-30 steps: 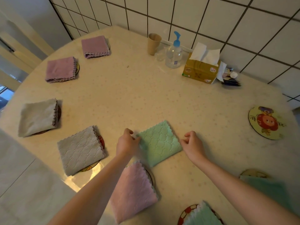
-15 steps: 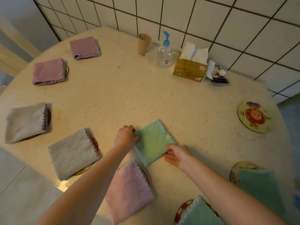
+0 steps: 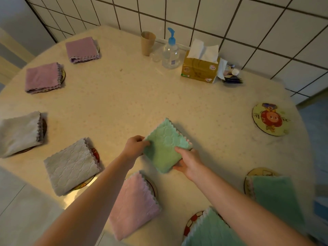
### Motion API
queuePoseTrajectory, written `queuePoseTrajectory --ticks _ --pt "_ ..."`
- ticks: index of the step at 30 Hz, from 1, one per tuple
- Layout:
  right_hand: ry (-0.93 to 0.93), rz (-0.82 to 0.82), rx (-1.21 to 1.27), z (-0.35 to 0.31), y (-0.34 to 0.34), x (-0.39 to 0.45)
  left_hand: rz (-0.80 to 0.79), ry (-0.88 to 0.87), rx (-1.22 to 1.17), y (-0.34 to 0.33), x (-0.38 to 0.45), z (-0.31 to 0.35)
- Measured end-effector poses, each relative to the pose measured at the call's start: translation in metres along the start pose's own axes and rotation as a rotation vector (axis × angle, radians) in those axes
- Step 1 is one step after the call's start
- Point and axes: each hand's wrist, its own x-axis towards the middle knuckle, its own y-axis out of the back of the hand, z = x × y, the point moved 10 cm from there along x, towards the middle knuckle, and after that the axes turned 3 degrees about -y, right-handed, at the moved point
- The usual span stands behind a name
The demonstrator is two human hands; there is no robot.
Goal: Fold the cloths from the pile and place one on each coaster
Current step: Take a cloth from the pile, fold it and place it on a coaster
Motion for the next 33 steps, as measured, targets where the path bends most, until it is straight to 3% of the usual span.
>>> queuePoseTrajectory --ticks 6,14,22,27,33 --pt "0.112 -0.032 0.042 -0.033 0.055 -0.013 -0.09 0.091 -0.311 -0.057 -0.033 -0.001" --pt "0.182 -0.057 0.014 -0.061 0.177 -0.017 -0.14 0.119 -0.491 -0.176 -0.097 -0.009" --pt "0.223 -0.032 -0.086 -0.103 0.302 -0.019 -0.145 0.158 -0.438 -0.304 -0.147 -0.016" --pt "0.276 -0.04 -0.158 -0.149 0.344 -0.019 -0.136 0.116 -0.366 -0.347 -0.144 0.011" --pt "0.406 0.067 -0.21 -0.217 0.37 0.01 -0.133 0.052 -0.274 -0.386 -0.115 0.056"
